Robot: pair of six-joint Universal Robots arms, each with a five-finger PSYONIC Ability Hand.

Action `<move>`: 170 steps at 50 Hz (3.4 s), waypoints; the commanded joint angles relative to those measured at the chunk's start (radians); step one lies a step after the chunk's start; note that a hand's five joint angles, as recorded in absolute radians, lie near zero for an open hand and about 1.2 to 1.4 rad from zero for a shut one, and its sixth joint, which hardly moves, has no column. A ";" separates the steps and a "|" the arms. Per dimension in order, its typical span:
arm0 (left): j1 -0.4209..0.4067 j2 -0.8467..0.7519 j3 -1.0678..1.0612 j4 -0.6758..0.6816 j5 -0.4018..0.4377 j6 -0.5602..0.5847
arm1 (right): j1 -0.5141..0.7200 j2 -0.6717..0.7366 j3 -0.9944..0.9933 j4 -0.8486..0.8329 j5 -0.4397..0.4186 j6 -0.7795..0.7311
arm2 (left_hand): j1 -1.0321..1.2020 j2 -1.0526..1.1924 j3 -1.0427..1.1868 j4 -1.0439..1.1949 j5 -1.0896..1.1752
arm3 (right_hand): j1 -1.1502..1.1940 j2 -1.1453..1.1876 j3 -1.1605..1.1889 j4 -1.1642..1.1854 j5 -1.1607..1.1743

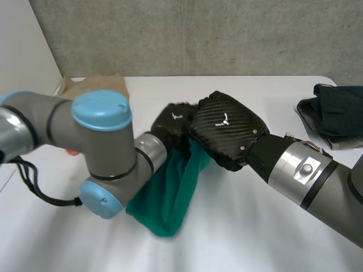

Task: Fold the laundry.

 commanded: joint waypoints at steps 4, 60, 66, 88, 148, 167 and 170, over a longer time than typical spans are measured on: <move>-0.003 -0.023 -0.011 0.002 -0.099 -0.038 | -0.018 0.031 0.009 0.001 0.027 0.004 | 0.847 0.875 0.890 0.891 0.888 | -0.530 -0.596 -0.613 -0.618 -0.585; 0.065 0.607 -0.126 -0.080 -0.172 -0.086 | -0.197 0.396 -0.065 0.059 0.199 0.666 | 0.847 0.875 0.890 0.891 0.888 | 0.284 0.219 0.201 0.196 0.229; 0.098 0.612 -0.168 -0.087 -0.173 -0.084 | -0.249 0.147 -0.139 0.070 0.254 0.440 | 0.847 0.875 0.890 0.891 0.888 | 0.284 0.219 0.201 0.196 0.229; 0.267 0.207 -0.323 0.002 -0.167 -0.161 | 0.047 0.306 -0.307 0.212 0.350 0.059 | 0.847 0.875 0.890 0.891 0.888 | 0.284 0.219 0.201 0.196 0.229; -0.018 -0.038 -0.336 0.392 -0.216 0.190 | 0.048 0.435 -0.106 0.146 0.456 0.037 | 0.060 0.088 0.104 0.105 0.101 | 0.284 0.219 0.201 0.196 0.229; -0.004 0.090 -0.326 0.314 -0.219 0.120 | 0.035 0.432 -0.113 0.105 0.472 0.037 | 0.847 0.875 0.890 0.891 0.888 | 0.284 0.219 0.201 0.196 0.229; -0.004 0.182 -0.338 0.266 -0.218 0.091 | 0.030 0.415 -0.113 0.093 0.473 0.039 | 0.847 0.875 0.890 0.891 0.888 | -0.441 -0.506 -0.524 -0.529 -0.496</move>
